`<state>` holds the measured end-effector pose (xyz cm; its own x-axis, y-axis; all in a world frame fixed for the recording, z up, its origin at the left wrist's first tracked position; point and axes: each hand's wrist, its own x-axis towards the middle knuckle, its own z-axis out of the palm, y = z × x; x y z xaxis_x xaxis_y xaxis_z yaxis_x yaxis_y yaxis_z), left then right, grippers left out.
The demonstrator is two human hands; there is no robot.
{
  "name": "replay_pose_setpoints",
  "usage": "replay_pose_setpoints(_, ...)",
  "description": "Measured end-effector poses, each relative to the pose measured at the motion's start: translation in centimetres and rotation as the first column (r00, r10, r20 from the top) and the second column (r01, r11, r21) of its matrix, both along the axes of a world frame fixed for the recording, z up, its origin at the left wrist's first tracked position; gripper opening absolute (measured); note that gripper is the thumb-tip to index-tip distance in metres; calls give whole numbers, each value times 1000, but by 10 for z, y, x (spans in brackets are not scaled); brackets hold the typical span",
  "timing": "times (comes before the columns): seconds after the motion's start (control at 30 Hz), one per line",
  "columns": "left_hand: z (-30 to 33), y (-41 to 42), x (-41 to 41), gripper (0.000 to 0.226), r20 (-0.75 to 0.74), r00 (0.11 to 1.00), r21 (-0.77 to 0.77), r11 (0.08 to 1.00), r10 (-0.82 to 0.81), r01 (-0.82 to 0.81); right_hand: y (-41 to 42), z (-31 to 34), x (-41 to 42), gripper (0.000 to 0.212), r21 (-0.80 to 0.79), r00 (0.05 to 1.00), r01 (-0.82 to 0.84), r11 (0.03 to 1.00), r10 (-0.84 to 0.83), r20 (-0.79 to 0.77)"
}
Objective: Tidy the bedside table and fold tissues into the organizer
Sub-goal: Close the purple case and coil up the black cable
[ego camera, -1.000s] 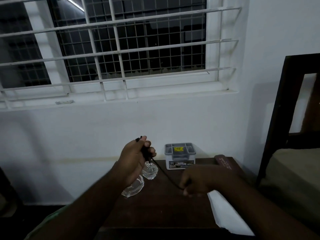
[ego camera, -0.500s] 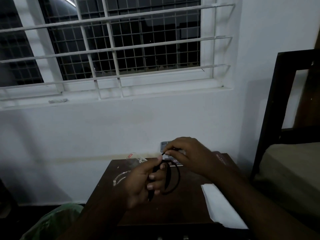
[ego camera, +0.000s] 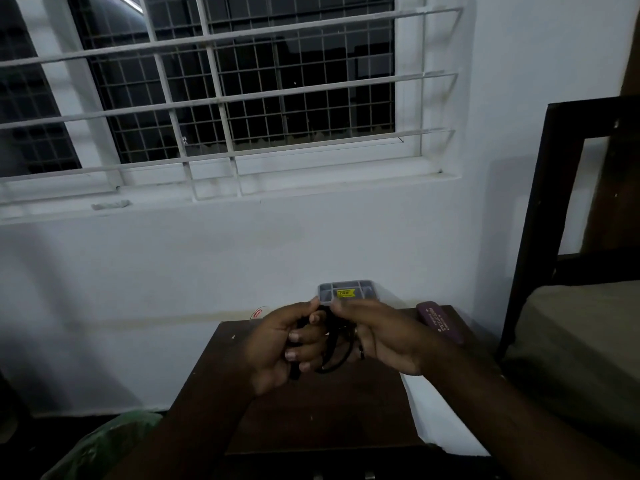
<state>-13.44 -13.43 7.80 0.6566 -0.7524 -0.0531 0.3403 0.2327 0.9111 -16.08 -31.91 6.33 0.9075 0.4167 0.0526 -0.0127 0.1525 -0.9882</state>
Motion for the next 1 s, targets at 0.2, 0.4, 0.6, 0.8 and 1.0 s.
replay_pose_setpoints(0.2,6,0,7,37,51,999,80,997,-16,11,0,-6,5,33,-26,990,138,990,-138,17)
replay_pose_setpoints(0.4,3,-7,13,31,260,928,85,951,268,-298,-2,-9,9,42,116,994,109,987,-109,0)
replay_pose_setpoints(0.6,8,-16,12,23,396,846,38,914,357,-403,-2,-10,10,45,267,997,69,961,-60,-43)
replay_pose_setpoints(0.8,4,-28,10,37,339,822,98,851,458,-515,-9,-12,14,29,273,969,236,933,-247,5)
replay_pose_setpoints(1.0,-2,-36,13,41,349,808,147,823,475,-548,1,-13,5,14,-70,718,586,808,-477,507)
